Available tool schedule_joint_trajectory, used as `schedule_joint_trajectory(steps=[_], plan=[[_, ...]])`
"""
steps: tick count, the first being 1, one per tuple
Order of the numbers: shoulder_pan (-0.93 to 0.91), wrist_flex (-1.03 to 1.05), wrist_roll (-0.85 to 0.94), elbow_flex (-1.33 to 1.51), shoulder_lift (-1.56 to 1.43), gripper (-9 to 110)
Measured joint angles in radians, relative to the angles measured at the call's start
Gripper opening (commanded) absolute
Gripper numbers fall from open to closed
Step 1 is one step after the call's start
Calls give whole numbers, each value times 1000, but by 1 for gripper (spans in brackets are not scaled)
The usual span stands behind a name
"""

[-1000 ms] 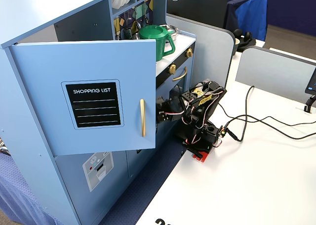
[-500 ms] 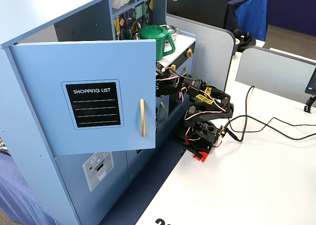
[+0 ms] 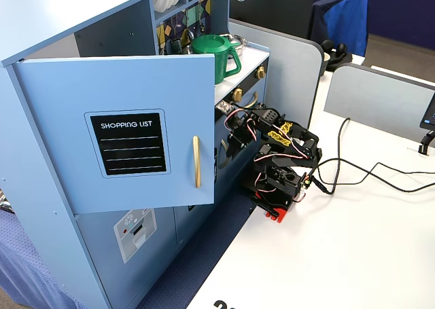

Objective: Open the left cabinet door

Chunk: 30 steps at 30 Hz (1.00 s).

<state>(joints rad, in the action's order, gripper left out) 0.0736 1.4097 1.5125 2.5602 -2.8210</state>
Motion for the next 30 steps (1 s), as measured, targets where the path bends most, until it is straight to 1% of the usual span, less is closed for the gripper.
schedule_joint_trajectory(steps=[7,11,23,30], plan=[[-23,2,-61,255,-173,4],[-38,-17,-74,328,-258,4],[-84,-20,-98,357,-356,3],[-84,-20,-181,357,-362,1]])
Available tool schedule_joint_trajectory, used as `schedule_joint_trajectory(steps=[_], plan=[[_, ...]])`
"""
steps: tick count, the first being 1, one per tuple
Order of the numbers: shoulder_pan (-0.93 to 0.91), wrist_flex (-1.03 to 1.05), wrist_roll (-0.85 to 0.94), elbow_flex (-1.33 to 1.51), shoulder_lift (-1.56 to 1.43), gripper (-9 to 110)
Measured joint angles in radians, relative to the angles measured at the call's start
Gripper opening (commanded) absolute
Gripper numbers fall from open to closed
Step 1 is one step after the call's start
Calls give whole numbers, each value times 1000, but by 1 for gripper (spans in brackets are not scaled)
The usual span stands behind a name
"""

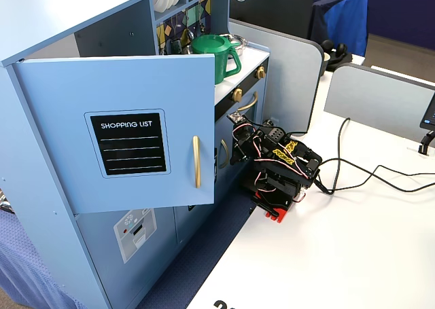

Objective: Open the left cabinet door

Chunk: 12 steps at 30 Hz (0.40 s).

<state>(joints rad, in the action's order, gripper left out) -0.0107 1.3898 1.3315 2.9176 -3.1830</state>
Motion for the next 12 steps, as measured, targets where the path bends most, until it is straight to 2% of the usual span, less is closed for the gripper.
schedule_joint_trajectory(steps=[12], plan=[[-3,0,-20,-2,0,0]])
